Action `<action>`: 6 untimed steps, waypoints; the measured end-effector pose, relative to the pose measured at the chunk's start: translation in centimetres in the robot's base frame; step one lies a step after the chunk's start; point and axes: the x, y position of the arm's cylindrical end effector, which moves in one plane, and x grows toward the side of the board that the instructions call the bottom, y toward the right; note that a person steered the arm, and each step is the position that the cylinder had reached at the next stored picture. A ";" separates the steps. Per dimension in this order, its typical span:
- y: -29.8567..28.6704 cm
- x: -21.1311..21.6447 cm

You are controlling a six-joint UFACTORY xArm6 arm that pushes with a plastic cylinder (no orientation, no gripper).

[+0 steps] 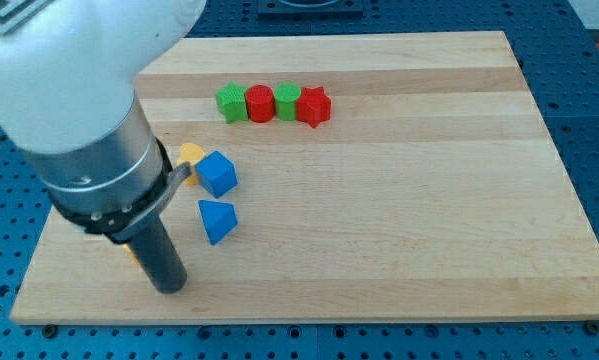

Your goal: Slide yellow hexagon closer to the yellow heart

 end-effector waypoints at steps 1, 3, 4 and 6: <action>-3.0 0.1; -4.2 -0.2; -4.2 -3.0; -4.2 -10.8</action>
